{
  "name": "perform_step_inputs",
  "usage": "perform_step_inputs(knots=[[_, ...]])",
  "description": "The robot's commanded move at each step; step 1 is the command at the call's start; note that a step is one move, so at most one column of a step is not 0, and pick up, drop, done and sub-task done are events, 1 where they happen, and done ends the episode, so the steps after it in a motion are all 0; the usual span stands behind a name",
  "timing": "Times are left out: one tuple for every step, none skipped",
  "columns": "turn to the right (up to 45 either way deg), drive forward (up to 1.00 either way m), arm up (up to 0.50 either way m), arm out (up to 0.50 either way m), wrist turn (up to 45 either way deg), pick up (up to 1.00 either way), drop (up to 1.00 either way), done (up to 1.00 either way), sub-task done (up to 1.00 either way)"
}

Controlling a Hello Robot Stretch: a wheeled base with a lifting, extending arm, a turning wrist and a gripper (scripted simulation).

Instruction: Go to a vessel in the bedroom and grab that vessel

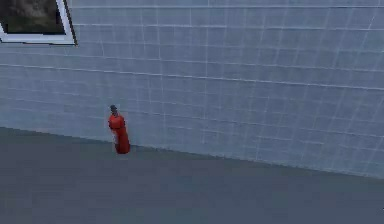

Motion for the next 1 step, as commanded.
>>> perform_step_inputs(knots=[[24.0,0.00,0.00,0.00,0.0,0.00,0.00,0.00,0.00]])
